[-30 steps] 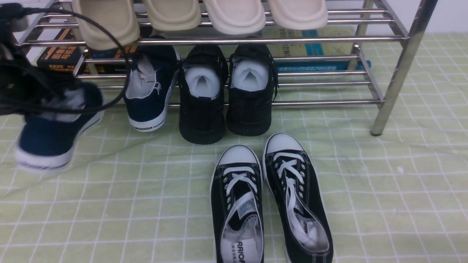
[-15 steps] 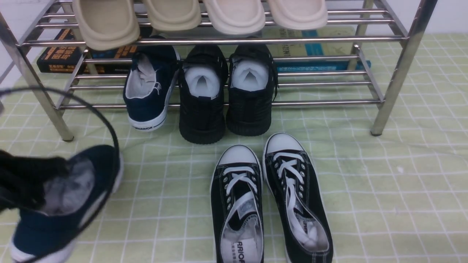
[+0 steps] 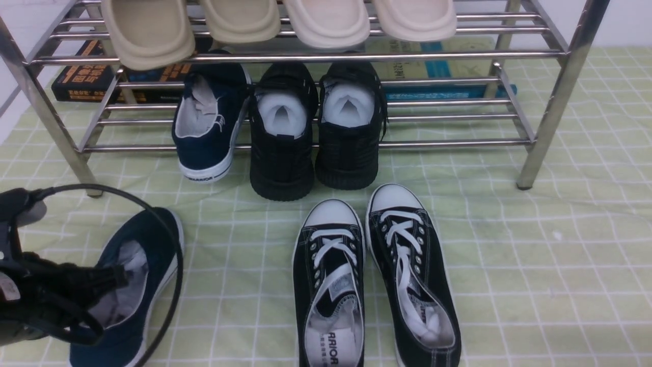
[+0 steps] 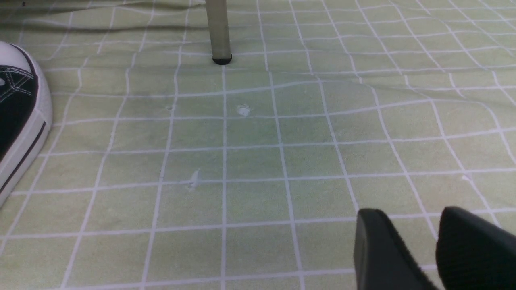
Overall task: Take the shoes off the shelf with your hand from the green coffee tablecloth.
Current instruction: 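Set the held shoe down on the floor in front of the rack with the left gripper, then grasp the leftmost shoe on the bottom shelf of the shoe rack with the left gripper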
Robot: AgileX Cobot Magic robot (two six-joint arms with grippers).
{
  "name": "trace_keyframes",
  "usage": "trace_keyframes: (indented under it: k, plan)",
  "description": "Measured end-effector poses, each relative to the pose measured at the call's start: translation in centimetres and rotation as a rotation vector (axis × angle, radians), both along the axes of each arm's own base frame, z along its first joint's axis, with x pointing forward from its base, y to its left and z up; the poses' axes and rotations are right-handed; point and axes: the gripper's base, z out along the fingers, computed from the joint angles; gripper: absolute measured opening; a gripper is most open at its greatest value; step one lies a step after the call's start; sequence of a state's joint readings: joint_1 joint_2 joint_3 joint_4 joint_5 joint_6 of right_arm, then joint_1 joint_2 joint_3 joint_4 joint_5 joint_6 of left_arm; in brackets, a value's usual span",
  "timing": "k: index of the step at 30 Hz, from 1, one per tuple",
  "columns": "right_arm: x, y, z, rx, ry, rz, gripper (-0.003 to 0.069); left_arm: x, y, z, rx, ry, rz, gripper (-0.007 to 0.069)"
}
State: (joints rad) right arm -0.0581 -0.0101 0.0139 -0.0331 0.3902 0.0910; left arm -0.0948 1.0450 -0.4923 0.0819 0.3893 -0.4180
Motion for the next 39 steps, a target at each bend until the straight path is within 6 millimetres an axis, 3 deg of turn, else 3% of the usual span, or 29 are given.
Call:
trace_keyframes:
  k: [9, 16, 18, 23, 26, 30, 34, 39]
  plan:
    - [0.0, 0.0, 0.0, 0.0, 0.0, 0.0, 0.0239, -0.5, -0.1, -0.5, -0.029, 0.08, 0.023, 0.0066]
    - [0.0, 0.0, 0.0, 0.0, 0.0, 0.0, 0.0239, -0.9, 0.0, 0.2, -0.028, 0.152, 0.032, 0.0216]
    - [0.0, 0.0, 0.0, 0.0, 0.0, 0.0, 0.0239, -0.3, -0.1, 2.8, -0.036, 0.104, 0.034, 0.0311]
    - [0.0, 0.0, 0.0, 0.0, 0.0, 0.0, 0.0239, 1.4, -0.3, 8.6, -0.053, -0.054, 0.031, 0.0392]
    - [0.0, 0.0, 0.0, 0.0, 0.0, 0.0, 0.0239, 3.2, -0.4, 11.2, -0.063, -0.113, 0.03, 0.0401]
    - [0.0, 0.0, 0.0, 0.0, 0.0, 0.0, 0.0239, 5.7, -0.8, 11.7, -0.078, -0.103, 0.032, 0.0402]
    - [0.0, 0.0, 0.0, 0.0, 0.0, 0.0, 0.0239, 11.1, -1.5, 10.0, -0.069, -0.109, -0.005, 0.0405]
    - [0.0, 0.0, 0.0, 0.0, 0.0, 0.0, 0.0239, 14.3, -1.9, 8.2, -0.078, -0.113, -0.018, 0.0408]
